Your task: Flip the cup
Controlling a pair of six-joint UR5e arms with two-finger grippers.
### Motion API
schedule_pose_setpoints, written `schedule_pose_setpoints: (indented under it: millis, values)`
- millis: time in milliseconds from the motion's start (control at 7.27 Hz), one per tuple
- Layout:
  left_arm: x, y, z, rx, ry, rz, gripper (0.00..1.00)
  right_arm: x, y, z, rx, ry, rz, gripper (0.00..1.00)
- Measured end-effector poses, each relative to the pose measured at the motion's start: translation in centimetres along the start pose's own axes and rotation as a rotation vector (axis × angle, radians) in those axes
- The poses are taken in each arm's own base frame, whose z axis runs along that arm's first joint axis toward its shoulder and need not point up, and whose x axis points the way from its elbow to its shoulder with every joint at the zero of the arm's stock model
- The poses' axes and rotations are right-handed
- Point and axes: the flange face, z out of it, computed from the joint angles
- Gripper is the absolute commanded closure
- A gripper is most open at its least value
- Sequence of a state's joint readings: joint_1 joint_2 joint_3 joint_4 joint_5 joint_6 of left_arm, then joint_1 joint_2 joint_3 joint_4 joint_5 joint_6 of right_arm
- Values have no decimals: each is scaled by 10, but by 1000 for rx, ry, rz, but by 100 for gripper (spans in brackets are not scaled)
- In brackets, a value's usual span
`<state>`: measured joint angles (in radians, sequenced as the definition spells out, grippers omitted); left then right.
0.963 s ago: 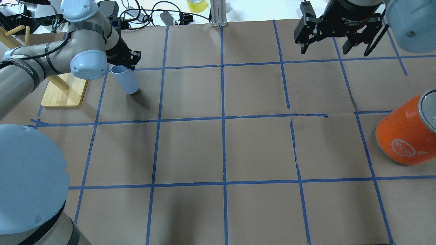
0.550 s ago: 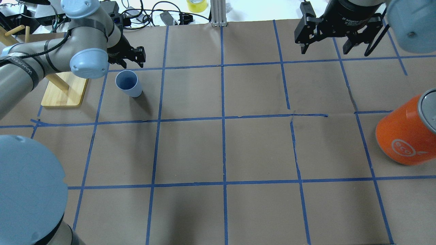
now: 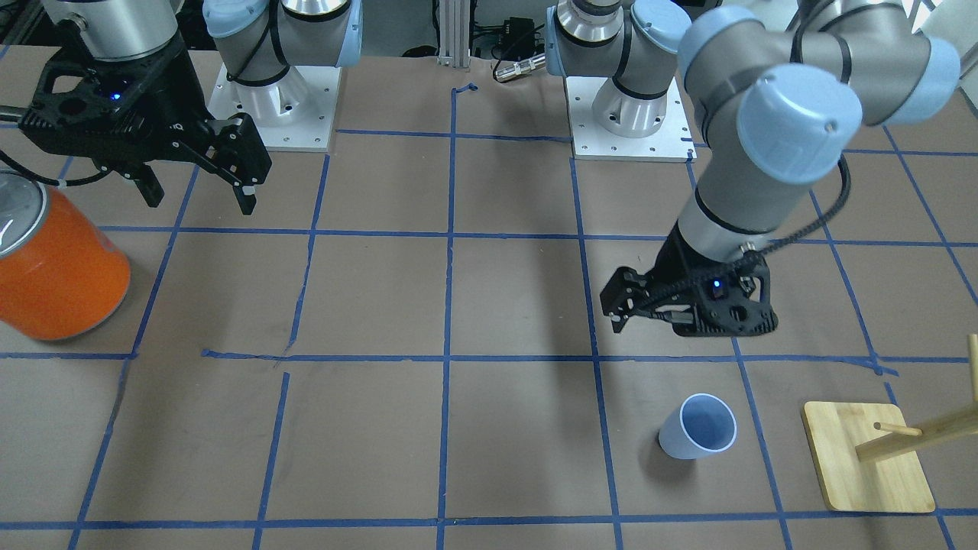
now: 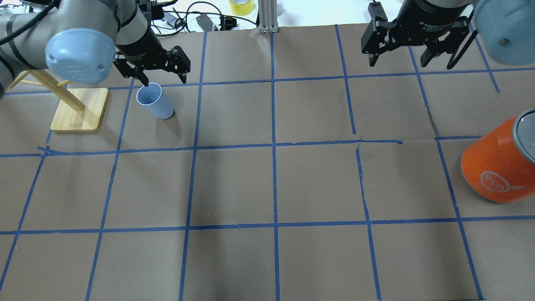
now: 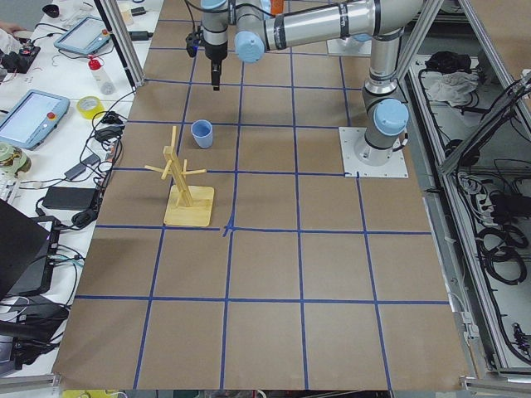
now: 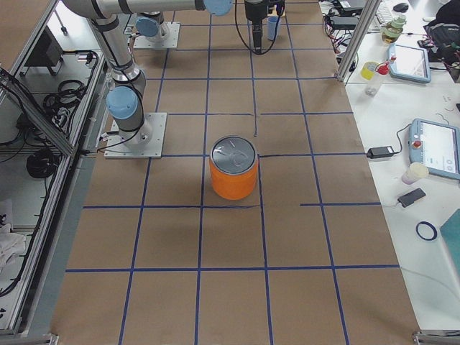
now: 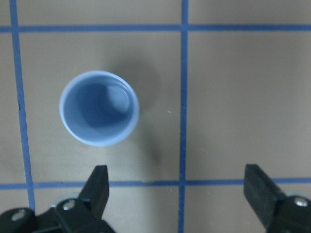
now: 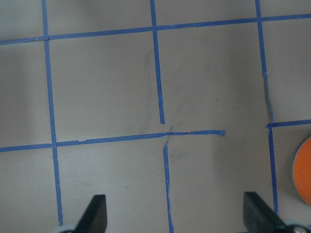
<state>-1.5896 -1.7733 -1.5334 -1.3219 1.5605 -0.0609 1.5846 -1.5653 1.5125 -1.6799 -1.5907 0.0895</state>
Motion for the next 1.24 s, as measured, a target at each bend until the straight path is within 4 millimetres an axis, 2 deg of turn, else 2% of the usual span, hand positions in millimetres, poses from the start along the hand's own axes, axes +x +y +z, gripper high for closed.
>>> schedule_pose_setpoints:
  millis: [138,275,413,550,688,826,1239]
  values:
    - [22,31,-33,-9,-17,-1,0,0,0,0,0,0,0,0]
    - [32,63,-67,-13,-31,8,0,0,0,0,-1,0,-1,0]
    - [34,88,-94,-3,-35,14,0,0,0,1,-2,0,-1,0]
    - [33,106,-112,8,-36,18,0,-1,0,1,-3,0,-2,0]
    - [30,116,-120,13,-43,25,0,0,0,1,-3,0,-1,0]
    - [26,118,-122,12,-56,35,0,0,0,1,-3,0,-1,0]
    - [9,112,-127,23,-69,20,0,0,0,1,-3,0,-1,0]
